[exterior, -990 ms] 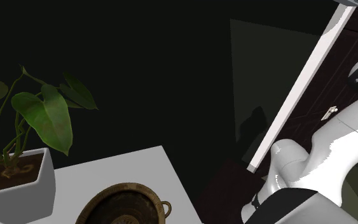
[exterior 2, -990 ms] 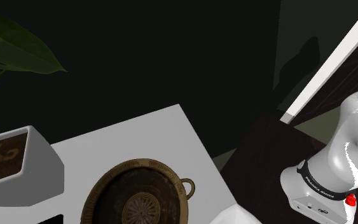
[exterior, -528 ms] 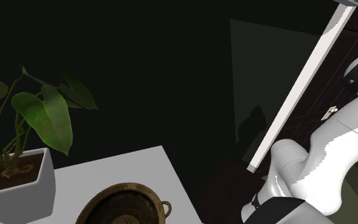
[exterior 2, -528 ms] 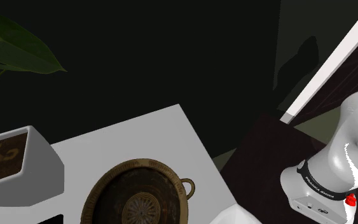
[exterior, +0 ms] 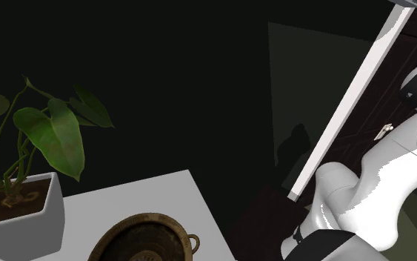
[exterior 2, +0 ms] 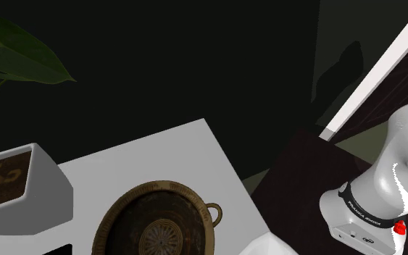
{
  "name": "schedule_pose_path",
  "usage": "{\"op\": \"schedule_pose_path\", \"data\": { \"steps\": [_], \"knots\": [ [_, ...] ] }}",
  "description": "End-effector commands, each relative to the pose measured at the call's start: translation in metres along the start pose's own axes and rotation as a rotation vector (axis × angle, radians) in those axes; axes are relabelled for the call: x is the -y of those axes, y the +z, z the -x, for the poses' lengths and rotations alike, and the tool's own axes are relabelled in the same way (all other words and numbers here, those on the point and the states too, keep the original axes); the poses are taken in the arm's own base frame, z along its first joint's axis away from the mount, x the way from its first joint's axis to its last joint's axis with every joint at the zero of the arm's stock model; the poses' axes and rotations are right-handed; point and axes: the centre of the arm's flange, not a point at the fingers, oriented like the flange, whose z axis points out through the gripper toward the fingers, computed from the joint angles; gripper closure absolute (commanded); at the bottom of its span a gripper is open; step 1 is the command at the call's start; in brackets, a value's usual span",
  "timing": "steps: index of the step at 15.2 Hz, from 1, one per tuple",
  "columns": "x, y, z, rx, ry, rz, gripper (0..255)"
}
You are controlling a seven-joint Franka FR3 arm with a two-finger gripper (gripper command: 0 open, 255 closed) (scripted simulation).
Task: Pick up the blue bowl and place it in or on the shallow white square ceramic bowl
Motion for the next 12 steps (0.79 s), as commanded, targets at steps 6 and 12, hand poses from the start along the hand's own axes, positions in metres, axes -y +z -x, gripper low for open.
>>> {"op": "schedule_pose_path", "data": {
  "steps": [6, 12],
  "knots": [
    [0.000, -0.050, 0.000, 0.000, 0.000, 0.000, 0],
    [0.000, -0.050, 0.000, 0.000, 0.000, 0.000, 0]
  ]
}}
